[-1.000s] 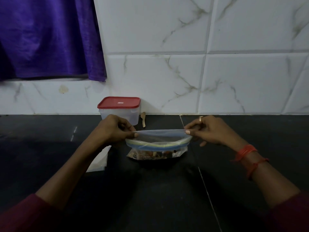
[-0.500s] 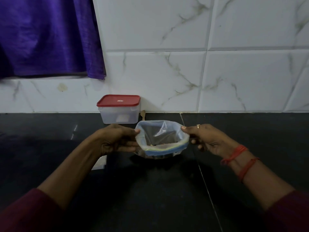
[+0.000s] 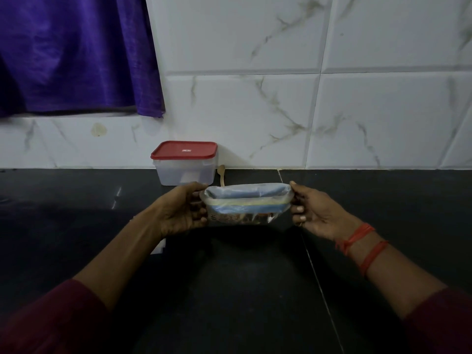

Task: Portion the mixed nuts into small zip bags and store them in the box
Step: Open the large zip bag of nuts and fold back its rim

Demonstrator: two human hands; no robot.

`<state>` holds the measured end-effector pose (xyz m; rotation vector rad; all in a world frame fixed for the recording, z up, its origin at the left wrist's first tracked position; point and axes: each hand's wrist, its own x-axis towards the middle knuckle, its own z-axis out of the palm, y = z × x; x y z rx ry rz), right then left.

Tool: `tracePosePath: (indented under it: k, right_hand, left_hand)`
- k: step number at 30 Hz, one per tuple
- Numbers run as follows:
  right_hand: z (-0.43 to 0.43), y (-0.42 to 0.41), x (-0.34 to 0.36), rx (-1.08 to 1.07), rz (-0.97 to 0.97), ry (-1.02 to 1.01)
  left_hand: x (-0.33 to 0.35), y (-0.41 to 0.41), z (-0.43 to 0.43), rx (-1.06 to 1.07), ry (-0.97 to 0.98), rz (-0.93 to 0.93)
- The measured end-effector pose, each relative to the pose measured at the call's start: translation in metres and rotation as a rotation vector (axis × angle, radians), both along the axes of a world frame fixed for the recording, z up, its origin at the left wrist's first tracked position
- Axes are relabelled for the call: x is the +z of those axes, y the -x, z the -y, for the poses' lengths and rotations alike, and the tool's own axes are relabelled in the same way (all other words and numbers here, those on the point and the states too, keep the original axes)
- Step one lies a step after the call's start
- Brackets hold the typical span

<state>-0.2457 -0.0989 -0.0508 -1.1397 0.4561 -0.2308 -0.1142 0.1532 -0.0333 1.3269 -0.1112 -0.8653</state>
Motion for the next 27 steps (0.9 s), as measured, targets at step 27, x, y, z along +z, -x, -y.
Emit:
tracePosePath:
  k: [27]
  right_hand:
    - [-0.002, 0.006, 0.001, -0.059, -0.007, -0.330]
  left_hand:
    - [-0.001, 0.016, 0.015, 0.215, 0.260, -0.231]
